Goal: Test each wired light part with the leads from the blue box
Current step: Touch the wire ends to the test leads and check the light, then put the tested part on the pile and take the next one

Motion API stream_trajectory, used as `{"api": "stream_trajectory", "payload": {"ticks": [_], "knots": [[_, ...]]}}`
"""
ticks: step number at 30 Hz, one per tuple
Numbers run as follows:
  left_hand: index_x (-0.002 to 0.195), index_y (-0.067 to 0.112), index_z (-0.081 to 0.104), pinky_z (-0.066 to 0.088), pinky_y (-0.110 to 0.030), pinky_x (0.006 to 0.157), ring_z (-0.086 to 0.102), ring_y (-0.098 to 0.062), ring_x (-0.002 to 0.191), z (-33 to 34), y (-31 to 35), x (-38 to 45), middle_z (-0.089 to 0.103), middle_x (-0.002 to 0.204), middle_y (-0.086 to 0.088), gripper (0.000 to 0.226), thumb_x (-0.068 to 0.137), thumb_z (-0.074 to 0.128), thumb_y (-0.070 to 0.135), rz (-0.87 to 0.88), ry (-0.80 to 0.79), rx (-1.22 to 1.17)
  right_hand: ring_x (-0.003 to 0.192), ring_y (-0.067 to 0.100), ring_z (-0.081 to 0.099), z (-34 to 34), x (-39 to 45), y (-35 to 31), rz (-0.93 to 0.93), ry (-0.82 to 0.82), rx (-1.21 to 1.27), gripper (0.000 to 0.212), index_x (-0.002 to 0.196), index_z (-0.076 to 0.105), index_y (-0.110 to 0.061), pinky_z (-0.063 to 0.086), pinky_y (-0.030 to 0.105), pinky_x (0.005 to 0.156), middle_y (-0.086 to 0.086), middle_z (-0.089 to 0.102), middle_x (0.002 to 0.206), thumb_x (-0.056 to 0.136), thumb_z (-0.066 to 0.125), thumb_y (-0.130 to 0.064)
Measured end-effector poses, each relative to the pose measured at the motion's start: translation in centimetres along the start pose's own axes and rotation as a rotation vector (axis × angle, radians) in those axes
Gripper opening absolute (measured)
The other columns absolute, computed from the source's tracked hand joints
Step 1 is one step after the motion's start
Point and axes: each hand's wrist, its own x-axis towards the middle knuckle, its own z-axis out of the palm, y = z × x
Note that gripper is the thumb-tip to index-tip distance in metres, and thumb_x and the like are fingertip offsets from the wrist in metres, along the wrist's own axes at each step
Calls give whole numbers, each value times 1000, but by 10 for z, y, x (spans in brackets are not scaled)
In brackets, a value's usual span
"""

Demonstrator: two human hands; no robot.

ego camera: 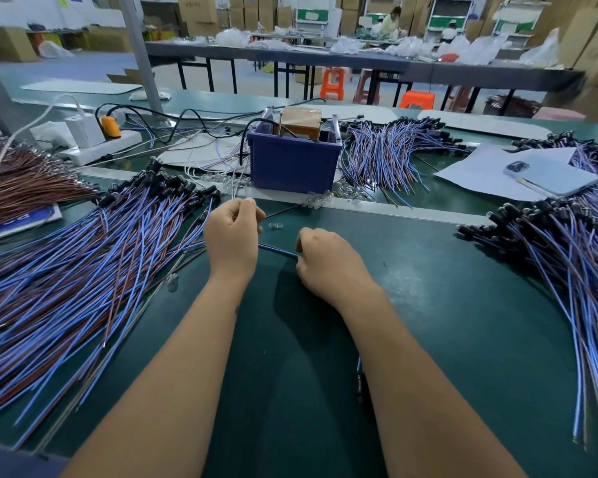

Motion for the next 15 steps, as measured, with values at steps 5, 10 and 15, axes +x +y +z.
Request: {"api": "stream_trajectory", "payload": {"ticks": [5,10,15], "knots": [[58,-5,48,41,-43,54,45,-35,53,2,5,-7,49,54,-21,36,85,45,18,116,109,-39,76,21,54,2,-1,-2,55,266,372,15,93,62,-12,46,30,68,-1,59,79,79,59,-8],[54,-1,45,31,-29,43,39,-23,45,12,5,-12,45,46,-9,38,88,48,17,152,-7,-124,57,1,47,-2,3,4,237,578,891,18,99,65,-15,37,9,58,-7,56,69,87,60,-2],[93,14,72,48,-17,61,62,-5,64,34,-7,-20,70,79,0,17,95,55,11,34,-393,-30,82,16,61,5,9,3,348,506,1238,20,100,62,-16,53,27,81,6,66,92,93,55,3]]}}
